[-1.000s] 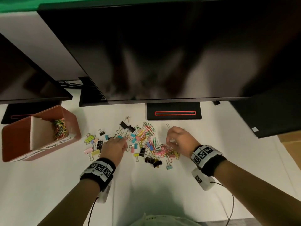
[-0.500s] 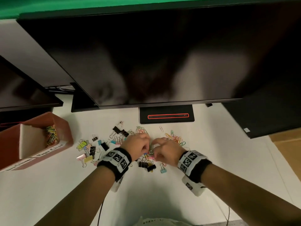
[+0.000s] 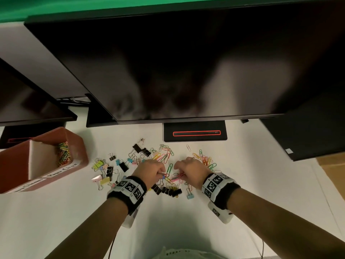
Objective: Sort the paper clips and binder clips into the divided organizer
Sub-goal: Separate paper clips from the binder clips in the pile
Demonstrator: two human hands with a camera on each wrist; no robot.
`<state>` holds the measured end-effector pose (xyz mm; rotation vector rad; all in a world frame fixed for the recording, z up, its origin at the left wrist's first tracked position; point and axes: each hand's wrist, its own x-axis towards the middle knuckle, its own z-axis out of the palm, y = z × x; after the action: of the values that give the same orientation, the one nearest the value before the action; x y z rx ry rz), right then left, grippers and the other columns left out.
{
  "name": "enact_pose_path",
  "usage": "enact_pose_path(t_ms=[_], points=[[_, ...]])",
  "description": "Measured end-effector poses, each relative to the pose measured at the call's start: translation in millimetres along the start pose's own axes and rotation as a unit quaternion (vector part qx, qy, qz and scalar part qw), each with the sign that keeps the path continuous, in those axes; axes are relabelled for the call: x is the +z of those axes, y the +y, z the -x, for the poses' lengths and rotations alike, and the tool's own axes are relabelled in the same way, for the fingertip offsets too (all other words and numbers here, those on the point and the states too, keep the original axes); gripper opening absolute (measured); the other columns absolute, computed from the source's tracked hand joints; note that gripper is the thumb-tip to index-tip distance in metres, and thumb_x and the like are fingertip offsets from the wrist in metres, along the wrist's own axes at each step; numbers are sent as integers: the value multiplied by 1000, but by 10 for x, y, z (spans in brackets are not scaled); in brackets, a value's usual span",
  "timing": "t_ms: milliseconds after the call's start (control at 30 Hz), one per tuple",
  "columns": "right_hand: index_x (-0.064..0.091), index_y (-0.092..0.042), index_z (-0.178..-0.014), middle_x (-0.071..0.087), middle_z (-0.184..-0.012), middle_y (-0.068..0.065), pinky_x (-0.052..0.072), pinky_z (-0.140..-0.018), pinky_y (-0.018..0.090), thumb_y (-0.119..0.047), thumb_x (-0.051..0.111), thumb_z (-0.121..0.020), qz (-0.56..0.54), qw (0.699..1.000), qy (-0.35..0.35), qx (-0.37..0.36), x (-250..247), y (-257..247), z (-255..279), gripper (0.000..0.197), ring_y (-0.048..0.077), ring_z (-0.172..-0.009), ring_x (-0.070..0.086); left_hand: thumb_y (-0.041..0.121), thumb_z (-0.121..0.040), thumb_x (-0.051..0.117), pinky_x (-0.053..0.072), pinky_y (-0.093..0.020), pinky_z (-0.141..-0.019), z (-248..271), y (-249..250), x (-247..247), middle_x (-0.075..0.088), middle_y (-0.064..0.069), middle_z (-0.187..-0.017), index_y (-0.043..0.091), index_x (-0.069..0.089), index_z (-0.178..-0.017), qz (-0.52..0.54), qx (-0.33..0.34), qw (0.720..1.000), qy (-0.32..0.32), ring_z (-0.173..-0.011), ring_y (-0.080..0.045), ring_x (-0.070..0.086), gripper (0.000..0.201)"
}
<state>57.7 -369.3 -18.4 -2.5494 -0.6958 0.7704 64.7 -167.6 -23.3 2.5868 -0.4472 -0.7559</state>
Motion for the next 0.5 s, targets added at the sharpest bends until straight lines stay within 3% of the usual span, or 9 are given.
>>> enact_pose_path(t_ms=[167,267,400,500], points=[[63,-14,-108,59,-107,8,42,-87,36,-19,47,-93,26,999,-20,7,-33,-44,-1,22,27,-104,51,20,-83,65,50,-27,-75,24,-12,13,53,2,-86,16,64,-85,29,-21,999,-33,-74,-13,54,5],[63,-12,-107,55,-110,9,45,-87,36,-17,46,-93,29,999,-28,17,-28,-57,9,23,28,-104,52,18,-83,66,56,-31,-69,69,-32,-25,53,4,-84,21,58,-77,92,-38,995,-22,-67,-12,61,11],[66,-12,-106,58,-108,8,46,-87,37,-17,48,-92,31,999,-28,6,-29,-42,-4,23,27,-103,54,13,-84,64,48,-23,-65,96,-22,-128,53,6,-81,18,62,-83,118,-42,991,35,-68,-7,56,6],[66,-14,-106,62,-104,7,46,-87,36,-18,48,-92,34,999,-32,2,-51,-32,-6,23,26,-102,54,11,-84,64,45,-13,-52,136,-37,-227,61,3,-81,12,64,-88,172,-78,980,60,-70,-8,59,4]])
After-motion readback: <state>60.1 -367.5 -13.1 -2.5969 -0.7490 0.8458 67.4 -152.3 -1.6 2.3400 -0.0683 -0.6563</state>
